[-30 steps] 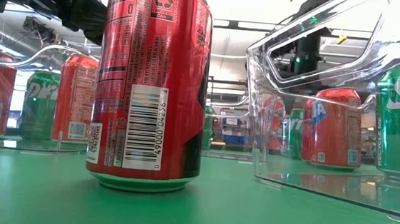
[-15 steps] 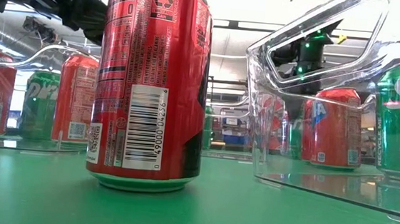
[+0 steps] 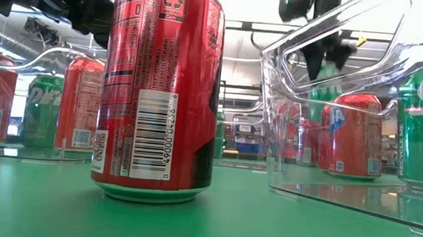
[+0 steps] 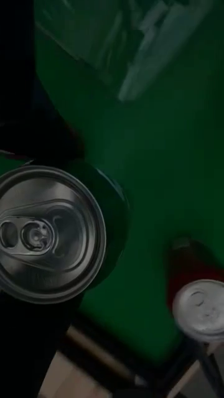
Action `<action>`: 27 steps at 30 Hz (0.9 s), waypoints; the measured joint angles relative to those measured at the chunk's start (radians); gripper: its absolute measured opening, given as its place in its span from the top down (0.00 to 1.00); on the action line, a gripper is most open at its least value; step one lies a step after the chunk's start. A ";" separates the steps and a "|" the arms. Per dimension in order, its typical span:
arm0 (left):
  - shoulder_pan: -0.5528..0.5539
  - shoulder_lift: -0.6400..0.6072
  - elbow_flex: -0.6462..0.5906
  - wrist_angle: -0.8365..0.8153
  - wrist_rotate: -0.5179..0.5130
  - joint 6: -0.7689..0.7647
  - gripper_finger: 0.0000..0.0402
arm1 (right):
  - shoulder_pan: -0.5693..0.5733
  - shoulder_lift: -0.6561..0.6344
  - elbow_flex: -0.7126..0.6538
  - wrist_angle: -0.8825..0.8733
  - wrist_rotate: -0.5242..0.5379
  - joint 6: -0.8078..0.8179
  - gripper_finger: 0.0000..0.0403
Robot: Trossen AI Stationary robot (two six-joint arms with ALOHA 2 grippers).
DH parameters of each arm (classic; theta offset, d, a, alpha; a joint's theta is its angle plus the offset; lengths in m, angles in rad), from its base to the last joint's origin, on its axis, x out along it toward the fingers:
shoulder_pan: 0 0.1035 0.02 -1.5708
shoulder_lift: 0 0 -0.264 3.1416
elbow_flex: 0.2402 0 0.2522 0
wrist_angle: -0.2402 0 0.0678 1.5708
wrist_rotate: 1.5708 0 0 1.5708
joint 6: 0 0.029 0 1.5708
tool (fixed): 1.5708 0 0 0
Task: Sort soda cans
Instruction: Put the top right green soda can into the bottom right transparent bin
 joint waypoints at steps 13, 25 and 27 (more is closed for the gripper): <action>0.041 0.049 0.000 0.111 0.181 0.036 1.00 | 0.462 -0.114 0.239 -0.072 -0.037 0.339 0.28; 0.071 0.049 0.000 0.111 0.192 0.036 1.00 | 0.997 -0.119 0.240 -0.072 -0.041 0.811 0.28; 0.071 0.049 0.000 0.111 0.192 0.036 1.00 | 1.071 -0.103 0.239 -0.071 -0.041 0.916 0.28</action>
